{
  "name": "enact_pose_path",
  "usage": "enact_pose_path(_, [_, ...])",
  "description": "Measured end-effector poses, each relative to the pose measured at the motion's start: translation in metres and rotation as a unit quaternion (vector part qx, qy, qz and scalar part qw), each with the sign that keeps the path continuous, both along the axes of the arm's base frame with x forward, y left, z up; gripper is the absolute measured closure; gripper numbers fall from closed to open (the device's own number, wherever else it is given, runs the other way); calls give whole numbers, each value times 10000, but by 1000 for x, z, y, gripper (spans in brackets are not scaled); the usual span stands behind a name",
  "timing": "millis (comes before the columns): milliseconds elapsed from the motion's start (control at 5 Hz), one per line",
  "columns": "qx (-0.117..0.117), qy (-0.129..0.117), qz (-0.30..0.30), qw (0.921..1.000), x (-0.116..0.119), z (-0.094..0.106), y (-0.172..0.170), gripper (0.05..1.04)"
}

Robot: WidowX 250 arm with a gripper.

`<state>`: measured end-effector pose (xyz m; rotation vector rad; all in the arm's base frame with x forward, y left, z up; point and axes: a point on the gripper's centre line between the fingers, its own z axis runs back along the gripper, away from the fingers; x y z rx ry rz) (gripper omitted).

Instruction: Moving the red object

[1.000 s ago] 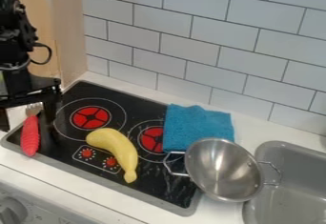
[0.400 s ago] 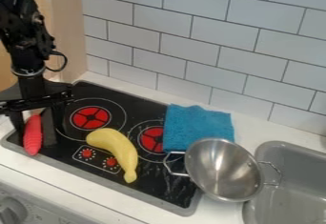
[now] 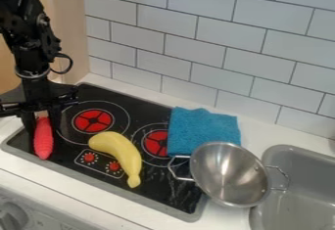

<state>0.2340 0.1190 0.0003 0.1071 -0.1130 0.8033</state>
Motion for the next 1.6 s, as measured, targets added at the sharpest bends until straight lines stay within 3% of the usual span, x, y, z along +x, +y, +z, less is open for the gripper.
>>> enact_pose_path(400, [-304,-2,313,9990,-6,5,-11,763])
enact_pose_path(800, [-313,-160,1301,9909,-4,24,-24,764])
enact_pose_path(1000, [-252,-203,2213,9747,-3,27,-33,764])
enact_pose_path(1200, [-168,-580,3242,9441,11,33,-38,764])
enact_pose_path(1400, [-299,-792,3764,9226,26,44,-39,764])
enact_pose_path(1600, [-408,-886,3946,9136,48,49,-41,764])
